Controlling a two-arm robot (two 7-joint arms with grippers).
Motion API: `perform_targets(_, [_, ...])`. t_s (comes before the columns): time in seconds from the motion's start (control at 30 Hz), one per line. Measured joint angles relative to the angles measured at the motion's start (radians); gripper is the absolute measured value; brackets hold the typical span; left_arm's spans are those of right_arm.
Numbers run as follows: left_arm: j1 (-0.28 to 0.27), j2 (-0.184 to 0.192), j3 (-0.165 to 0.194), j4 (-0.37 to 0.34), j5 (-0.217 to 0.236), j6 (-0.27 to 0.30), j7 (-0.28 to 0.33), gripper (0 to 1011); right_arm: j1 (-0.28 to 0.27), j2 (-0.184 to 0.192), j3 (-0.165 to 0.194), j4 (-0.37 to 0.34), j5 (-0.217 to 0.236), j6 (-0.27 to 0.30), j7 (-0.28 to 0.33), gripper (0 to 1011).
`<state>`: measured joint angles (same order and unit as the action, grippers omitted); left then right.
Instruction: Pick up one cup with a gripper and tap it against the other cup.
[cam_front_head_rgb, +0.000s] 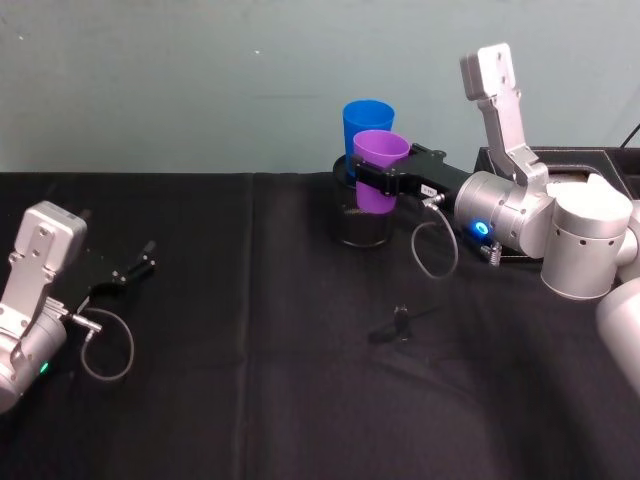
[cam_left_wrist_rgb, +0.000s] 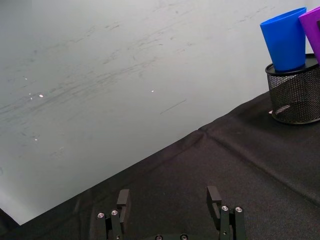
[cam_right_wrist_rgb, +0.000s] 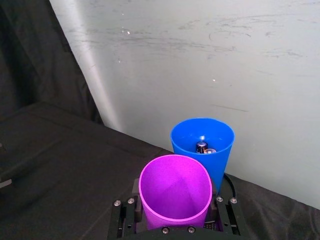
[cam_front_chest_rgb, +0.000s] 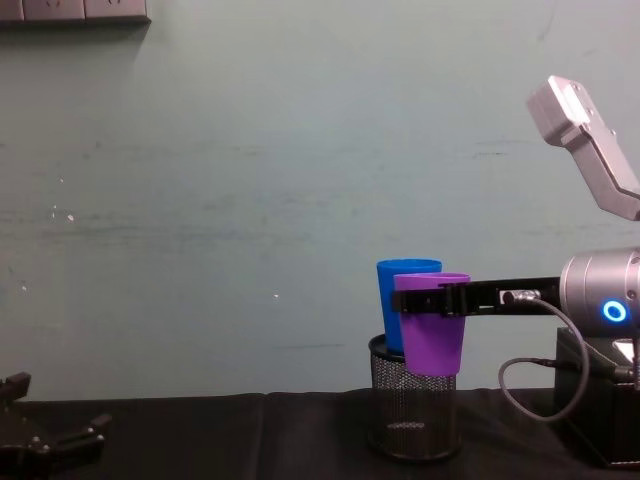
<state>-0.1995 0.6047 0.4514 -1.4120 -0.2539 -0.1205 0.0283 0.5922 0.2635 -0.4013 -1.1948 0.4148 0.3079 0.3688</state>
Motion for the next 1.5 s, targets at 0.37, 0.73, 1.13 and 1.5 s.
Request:
perform_targets(0.37, [0.000, 0.000, 0.000, 0.000, 0.000, 0.000, 0.000, 1000, 0.000, 0.000, 0.000, 0.000, 0.000, 0.000, 0.000, 718])
perform_targets(0.73, [0.000, 0.000, 0.000, 0.000, 0.000, 0.000, 0.000, 1000, 0.000, 0.000, 0.000, 0.000, 0.000, 0.000, 0.000, 718])
perform_targets(1.13, [0.000, 0.000, 0.000, 0.000, 0.000, 0.000, 0.000, 1000, 0.000, 0.000, 0.000, 0.000, 0.000, 0.000, 0.000, 718])
perform_targets(1.5, [0.000, 0.000, 0.000, 0.000, 0.000, 0.000, 0.000, 1000, 0.000, 0.000, 0.000, 0.000, 0.000, 0.000, 0.000, 718])
